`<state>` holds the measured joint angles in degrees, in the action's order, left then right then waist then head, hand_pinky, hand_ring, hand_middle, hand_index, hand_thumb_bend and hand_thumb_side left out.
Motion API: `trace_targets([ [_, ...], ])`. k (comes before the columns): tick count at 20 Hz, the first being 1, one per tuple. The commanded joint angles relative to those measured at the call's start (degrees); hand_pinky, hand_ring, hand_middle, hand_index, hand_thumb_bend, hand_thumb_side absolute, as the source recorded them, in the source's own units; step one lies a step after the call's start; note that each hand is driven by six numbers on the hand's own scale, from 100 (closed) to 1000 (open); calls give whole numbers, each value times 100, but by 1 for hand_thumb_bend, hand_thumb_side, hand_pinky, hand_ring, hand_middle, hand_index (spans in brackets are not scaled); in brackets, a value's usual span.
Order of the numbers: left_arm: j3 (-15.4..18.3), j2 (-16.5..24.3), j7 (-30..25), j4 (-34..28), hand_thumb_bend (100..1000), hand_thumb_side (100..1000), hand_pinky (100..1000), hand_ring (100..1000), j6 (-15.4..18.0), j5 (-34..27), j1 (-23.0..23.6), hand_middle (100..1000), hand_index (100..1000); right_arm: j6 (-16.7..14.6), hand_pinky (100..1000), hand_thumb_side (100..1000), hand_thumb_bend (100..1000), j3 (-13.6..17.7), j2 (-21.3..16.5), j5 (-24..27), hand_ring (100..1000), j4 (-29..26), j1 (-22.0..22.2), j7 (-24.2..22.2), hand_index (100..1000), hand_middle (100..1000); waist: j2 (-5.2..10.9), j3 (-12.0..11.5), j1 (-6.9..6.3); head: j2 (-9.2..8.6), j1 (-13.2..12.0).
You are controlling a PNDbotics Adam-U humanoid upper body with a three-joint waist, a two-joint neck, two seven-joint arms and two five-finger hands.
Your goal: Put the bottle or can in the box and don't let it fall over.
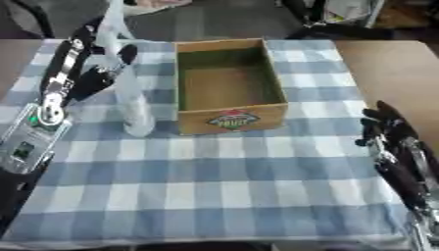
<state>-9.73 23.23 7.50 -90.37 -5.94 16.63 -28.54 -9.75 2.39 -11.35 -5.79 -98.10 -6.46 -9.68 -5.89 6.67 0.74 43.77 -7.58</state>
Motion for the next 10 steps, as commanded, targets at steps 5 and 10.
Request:
trace_targets([
  [5, -41, 120, 9, 95, 522, 706, 793, 758, -64, 74, -250, 807, 947, -16, 684, 649, 155, -6, -67, 38, 886, -58, -17, -20, 1000, 862, 91, 23, 12, 30, -25],
  [10, -67, 128, -2, 183, 523, 709, 794, 759, -96, 103, -355, 807, 947, -18, 684, 649, 155, -10, -60, 43, 886, -55, -13, -28, 1000, 862, 92, 37, 17, 33, -34],
])
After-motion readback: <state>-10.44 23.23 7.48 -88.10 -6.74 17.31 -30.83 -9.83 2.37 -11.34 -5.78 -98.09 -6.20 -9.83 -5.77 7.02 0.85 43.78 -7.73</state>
